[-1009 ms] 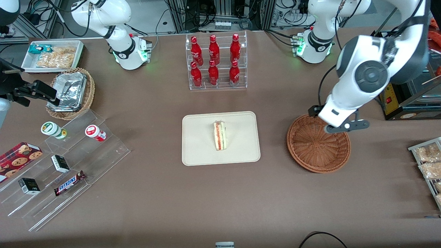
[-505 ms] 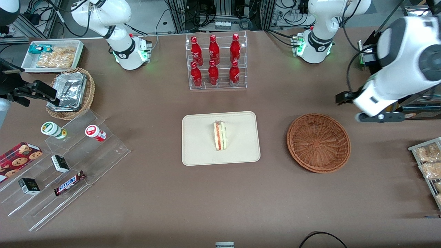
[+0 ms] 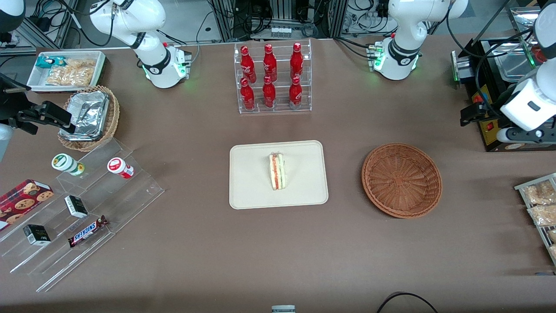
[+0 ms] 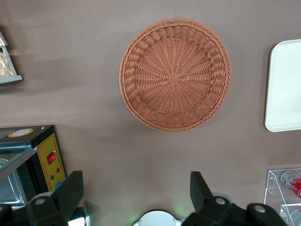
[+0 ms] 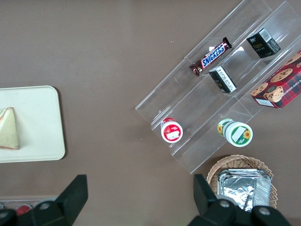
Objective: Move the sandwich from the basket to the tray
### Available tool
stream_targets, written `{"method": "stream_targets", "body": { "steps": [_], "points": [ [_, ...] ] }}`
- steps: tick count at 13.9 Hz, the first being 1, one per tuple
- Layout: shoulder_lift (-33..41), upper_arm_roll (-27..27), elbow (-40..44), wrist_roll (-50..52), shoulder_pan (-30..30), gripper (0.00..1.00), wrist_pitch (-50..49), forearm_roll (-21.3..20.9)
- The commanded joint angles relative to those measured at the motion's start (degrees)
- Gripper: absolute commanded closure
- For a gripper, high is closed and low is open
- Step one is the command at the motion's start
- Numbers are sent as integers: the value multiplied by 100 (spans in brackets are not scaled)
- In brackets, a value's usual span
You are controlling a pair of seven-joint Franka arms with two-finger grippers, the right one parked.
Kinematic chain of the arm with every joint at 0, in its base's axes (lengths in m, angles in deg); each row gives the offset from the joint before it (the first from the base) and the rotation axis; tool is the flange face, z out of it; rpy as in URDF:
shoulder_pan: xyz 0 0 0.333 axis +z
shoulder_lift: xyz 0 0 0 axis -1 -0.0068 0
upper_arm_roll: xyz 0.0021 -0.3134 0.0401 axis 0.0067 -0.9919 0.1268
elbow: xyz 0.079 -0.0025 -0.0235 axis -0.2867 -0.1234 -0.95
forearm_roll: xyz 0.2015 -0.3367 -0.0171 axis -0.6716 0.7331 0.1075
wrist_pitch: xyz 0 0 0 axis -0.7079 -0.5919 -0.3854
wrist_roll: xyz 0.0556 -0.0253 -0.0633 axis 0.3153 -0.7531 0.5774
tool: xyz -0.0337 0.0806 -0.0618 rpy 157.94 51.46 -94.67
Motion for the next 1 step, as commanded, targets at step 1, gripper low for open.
{"method": "stream_targets", "body": {
  "steps": [1],
  "points": [
    [30, 108, 83, -75, -112, 0, 11, 97]
  ]
}}
